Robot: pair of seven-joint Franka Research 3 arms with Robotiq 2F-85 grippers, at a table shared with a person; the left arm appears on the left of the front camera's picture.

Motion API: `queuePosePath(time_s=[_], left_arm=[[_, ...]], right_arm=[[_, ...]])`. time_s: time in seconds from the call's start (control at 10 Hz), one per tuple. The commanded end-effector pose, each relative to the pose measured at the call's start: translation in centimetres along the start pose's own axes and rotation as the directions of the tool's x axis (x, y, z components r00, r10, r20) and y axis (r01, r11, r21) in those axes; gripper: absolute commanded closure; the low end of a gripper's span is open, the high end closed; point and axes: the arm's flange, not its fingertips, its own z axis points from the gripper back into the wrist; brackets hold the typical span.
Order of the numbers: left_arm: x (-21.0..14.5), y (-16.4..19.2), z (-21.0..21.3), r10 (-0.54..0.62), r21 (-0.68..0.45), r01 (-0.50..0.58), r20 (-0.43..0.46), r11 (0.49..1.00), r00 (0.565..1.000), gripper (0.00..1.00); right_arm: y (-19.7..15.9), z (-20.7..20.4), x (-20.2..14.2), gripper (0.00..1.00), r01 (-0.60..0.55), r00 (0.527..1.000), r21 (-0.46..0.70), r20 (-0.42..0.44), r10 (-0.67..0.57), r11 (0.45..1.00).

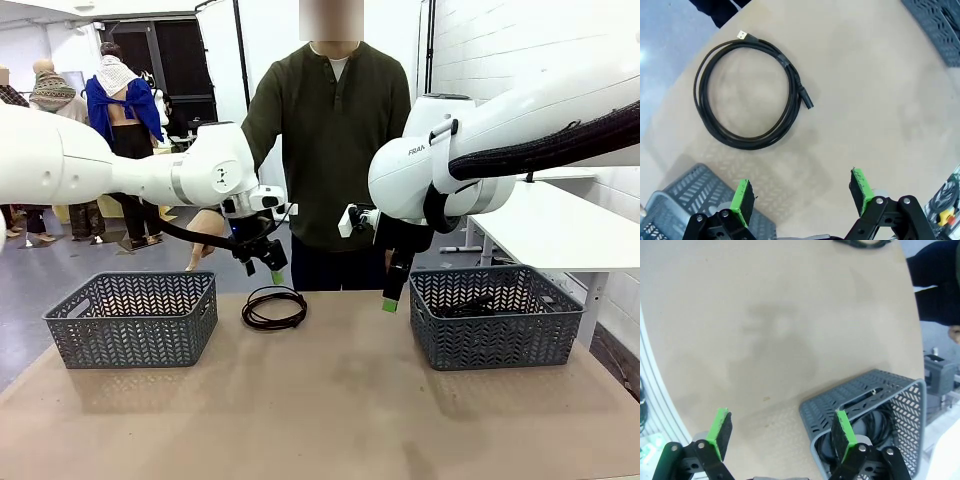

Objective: Organize the cables according to human instructions.
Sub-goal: Pick up a bundle of cables and place it in the basket indicated by the human.

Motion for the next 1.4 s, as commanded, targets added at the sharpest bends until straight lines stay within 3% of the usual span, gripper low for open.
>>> queuePosePath(time_s=[0.0,0.1,0.2,0.8,1.3], left_arm=[[2.0,-0.1,-0.2,0.087,0.018,-0.087,0.013,0.996,0.996,0.0],[1.9,-0.2,-0.3,0.101,0.045,-0.102,0.019,0.994,0.995,0.0],[0.7,-0.1,-0.5,0.037,-0.002,-0.037,0.004,0.999,0.999,0.0],[0.7,-0.1,-0.5,0.037,-0.002,-0.037,0.004,0.999,0.999,0.0],[1.5,-0.2,-1.8,0.153,0.03,-0.152,-0.008,0.988,0.988,0.0]], right_arm=[[0.0,-0.1,0.0,0.0,0.002,1.0,-0.005,-0.002,-0.002,1.0],[0.0,-0.1,0.0,0.0,0.002,1.0,-0.005,-0.002,-0.002,1.0],[0.0,-0.1,0.0,0.0,0.002,1.0,-0.005,-0.002,-0.002,1.0],[0.0,-0.1,0.0,0.0,0.002,1.0,-0.005,-0.002,-0.002,1.0],[0.0,-0.1,0.0,0.0,0.002,1.0,-0.005,-0.002,-0.002,1.0]])
